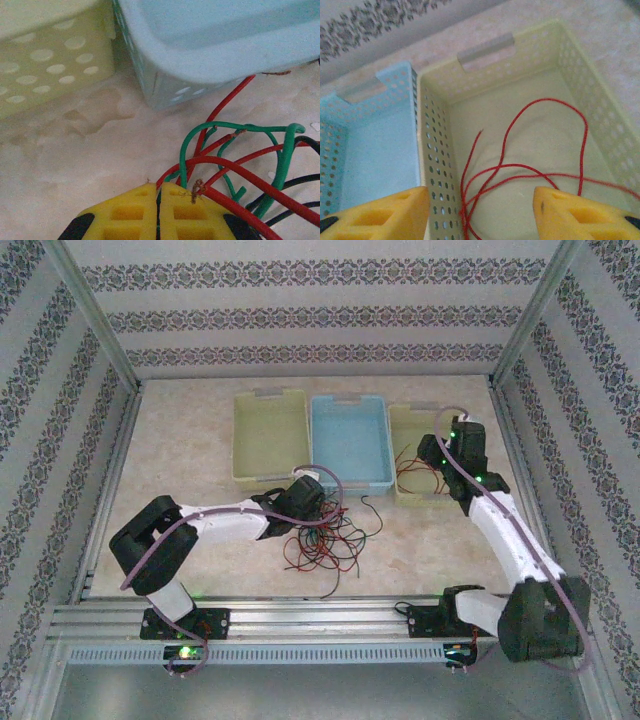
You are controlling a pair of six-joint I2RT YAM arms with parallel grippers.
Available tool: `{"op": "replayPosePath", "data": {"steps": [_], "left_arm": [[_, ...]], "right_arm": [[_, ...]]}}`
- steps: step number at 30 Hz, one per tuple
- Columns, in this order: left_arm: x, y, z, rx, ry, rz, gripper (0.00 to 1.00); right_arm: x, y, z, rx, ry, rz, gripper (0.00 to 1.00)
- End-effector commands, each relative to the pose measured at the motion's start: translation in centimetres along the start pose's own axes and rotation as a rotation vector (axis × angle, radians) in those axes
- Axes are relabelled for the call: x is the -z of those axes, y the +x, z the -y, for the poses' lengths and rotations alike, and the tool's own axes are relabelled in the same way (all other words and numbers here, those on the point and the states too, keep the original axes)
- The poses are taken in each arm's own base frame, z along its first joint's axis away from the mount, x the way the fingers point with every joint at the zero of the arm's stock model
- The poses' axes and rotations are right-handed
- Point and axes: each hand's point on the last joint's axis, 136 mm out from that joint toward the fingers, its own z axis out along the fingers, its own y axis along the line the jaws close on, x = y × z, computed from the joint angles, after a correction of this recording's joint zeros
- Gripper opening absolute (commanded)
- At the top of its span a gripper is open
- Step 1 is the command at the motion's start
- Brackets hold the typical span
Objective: Untangle the cables
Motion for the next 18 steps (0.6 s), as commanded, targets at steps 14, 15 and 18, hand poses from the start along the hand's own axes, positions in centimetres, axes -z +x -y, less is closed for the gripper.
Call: {"op": "replayPosePath", "data": {"steps": [14, 15, 18], "left_arm": [[3.5, -3.0, 0.5, 0.019, 0.040, 0.134, 0.10], [3.7, -3.1, 0.6, 0.020, 0.047, 0.140, 0.10], [3.7, -3.2, 0.8, 0.018, 0.059, 0.142, 0.10]], "right_arm": [[9.9, 18.8, -15.8, 0.359, -0.681, -0.448, 0.54], [10.0, 19.7, -16.2, 0.377, -0.683, -0.466, 0.54], [9.1, 21.1, -16.8, 0.418, -0.650, -0.475, 0.51]]}}
